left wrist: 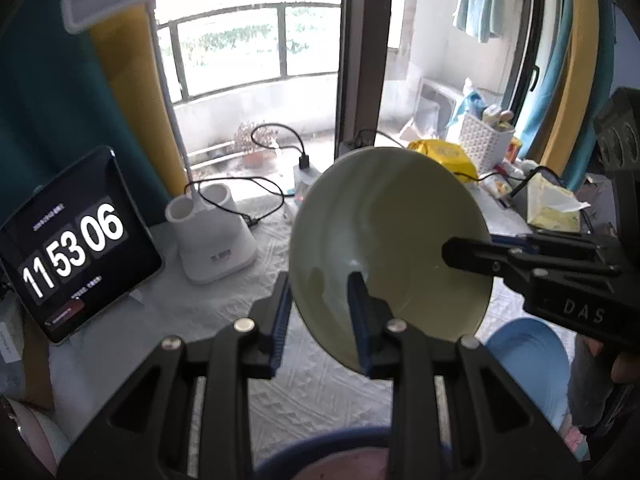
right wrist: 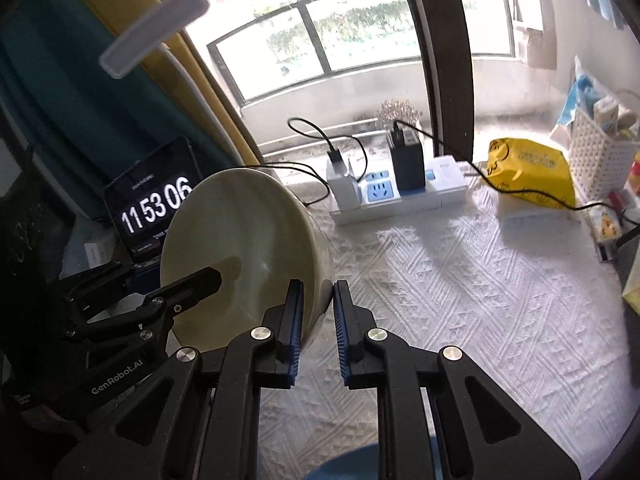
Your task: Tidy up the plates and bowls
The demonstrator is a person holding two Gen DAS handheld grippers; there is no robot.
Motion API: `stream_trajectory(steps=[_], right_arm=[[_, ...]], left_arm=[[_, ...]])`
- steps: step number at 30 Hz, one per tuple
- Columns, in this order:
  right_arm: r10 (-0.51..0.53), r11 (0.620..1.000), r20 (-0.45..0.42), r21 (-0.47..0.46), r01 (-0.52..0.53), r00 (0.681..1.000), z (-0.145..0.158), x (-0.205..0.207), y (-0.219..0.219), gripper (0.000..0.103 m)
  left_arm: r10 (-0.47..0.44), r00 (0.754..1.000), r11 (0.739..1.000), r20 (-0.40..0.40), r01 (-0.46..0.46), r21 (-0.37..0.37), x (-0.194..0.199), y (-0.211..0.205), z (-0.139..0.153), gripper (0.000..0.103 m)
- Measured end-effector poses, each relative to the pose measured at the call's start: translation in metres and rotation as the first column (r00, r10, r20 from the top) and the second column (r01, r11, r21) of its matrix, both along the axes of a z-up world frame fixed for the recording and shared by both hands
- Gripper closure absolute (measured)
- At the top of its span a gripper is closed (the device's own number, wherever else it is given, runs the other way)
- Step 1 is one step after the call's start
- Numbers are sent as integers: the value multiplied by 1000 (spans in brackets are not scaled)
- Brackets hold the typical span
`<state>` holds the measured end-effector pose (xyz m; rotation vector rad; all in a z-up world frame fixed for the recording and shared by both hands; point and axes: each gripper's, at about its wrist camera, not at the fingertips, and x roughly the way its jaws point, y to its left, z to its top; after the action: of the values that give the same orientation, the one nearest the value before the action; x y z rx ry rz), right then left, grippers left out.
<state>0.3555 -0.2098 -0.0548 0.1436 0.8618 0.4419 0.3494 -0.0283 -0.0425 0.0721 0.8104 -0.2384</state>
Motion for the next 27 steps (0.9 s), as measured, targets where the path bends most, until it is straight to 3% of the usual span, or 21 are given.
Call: stream_trajectory(steps=[10, 27], right_arm=[[9, 1000, 52, -14, -8, 999, 28, -44, 9, 87], [56, 998, 1, -19, -56, 998, 17, -105, 30, 86]], left_arm=[[-2, 998, 1000, 59, 2, -4, -49, 7, 24, 74], [42, 997, 999, 60, -41, -20, -118, 31, 22, 74]])
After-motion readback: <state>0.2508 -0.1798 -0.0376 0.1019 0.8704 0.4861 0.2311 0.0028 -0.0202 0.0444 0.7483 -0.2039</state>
